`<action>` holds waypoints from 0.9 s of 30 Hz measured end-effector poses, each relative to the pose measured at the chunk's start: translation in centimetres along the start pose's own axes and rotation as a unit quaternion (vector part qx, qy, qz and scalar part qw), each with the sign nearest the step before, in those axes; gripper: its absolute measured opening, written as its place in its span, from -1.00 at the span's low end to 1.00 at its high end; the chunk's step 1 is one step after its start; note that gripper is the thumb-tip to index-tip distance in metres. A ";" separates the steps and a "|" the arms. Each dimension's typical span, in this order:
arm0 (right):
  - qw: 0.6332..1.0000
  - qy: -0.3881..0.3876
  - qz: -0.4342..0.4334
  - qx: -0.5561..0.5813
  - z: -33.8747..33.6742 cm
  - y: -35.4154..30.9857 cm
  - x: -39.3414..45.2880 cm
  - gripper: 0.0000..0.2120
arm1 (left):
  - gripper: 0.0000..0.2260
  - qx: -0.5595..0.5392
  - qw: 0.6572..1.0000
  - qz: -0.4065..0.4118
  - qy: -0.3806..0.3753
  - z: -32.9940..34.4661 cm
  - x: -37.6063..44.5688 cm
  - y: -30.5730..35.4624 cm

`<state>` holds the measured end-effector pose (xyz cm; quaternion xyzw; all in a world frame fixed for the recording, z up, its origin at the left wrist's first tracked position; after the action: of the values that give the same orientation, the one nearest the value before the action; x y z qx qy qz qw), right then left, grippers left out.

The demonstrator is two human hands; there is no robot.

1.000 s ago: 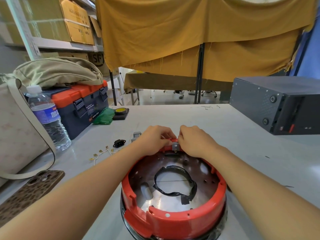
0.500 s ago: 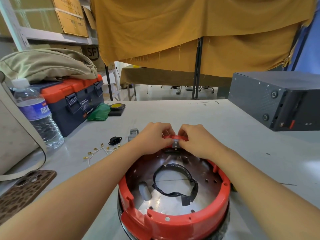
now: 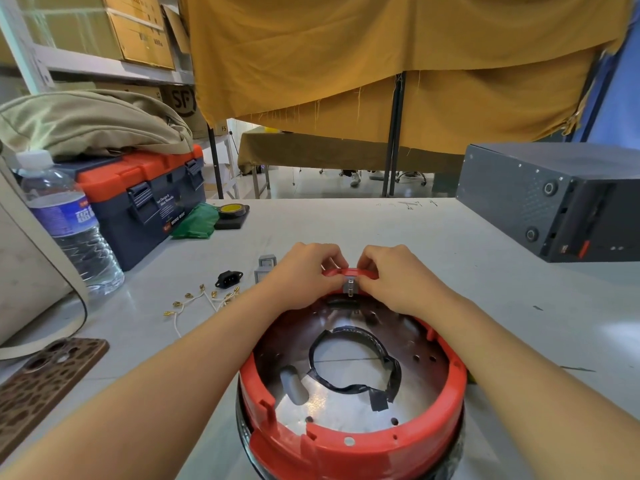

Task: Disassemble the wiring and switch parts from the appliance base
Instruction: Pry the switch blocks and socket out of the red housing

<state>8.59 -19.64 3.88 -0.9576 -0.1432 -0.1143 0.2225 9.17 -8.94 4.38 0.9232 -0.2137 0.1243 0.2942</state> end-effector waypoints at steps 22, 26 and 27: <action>0.998 -0.006 -0.015 -0.054 0.0 -0.4 -0.2 -0.82 | -0.91 0.051 0.998 0.026 -0.015 0.7 0.1 0.3; 0.997 -0.011 -0.025 -0.075 0.2 -0.7 -0.2 -0.81 | -0.91 0.061 0.997 0.030 -0.031 1.2 0.0 0.4; 0.996 -0.012 -0.027 -0.080 0.2 -0.8 -0.2 -0.81 | -0.91 0.065 0.997 0.029 -0.036 1.3 0.0 0.5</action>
<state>8.15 -18.94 3.95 -0.9695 -0.1615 -0.1201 0.1401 9.07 -10.07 3.52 0.9377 -0.2424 0.1132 0.2219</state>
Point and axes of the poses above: each hand's wrist, its own x-axis towards the middle knuckle, its own z-axis out of the palm, y = z × x, the point moved 10 cm from there along x, towards the middle knuckle, and after that the axes turned 3 degrees about y, right-handed, at the moved point
